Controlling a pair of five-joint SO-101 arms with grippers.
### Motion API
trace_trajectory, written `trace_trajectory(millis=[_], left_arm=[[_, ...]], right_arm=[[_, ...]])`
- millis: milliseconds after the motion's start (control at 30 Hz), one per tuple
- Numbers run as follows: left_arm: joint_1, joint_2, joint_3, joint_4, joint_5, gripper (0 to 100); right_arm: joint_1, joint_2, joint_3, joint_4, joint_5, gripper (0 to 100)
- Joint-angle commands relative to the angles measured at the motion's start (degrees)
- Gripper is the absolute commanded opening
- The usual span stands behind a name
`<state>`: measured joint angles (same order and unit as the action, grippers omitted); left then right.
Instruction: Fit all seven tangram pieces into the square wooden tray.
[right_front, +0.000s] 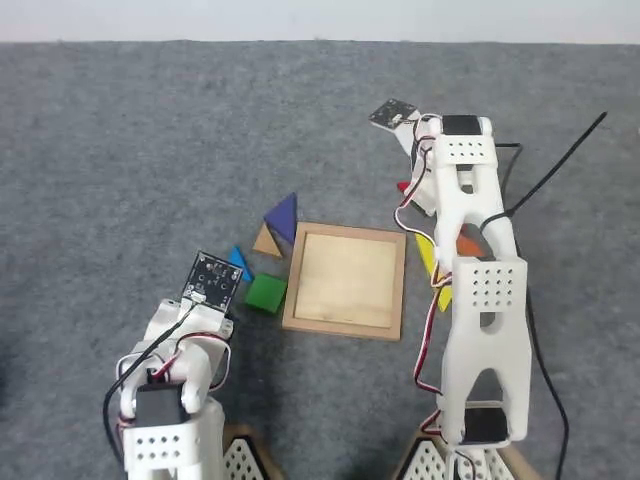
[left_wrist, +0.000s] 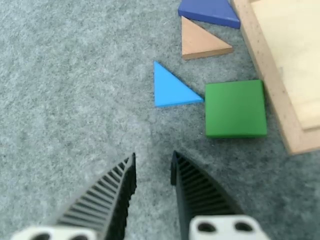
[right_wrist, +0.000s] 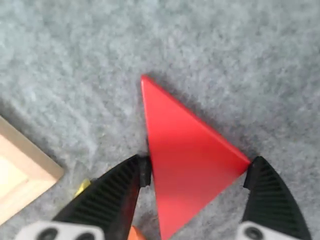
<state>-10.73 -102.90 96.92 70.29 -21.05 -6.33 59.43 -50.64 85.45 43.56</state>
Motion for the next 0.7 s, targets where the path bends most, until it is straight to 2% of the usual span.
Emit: trace_trajectory(millis=[0,500,667], left_arm=[[-0.53,-1.14,-0.40,0.00,-0.44,11],[-0.53,-1.14,-0.40,0.00,-0.44,11],[-0.53,-1.14,-0.40,0.00,-0.44,11]], right_arm=[[-1.54,2.77,-2.90,0.13,0.70,31.0],[-3.82,7.25,-9.41,0.84,1.05,30.2],[-2.77,7.43,-9.49,2.42,0.79,19.0]])
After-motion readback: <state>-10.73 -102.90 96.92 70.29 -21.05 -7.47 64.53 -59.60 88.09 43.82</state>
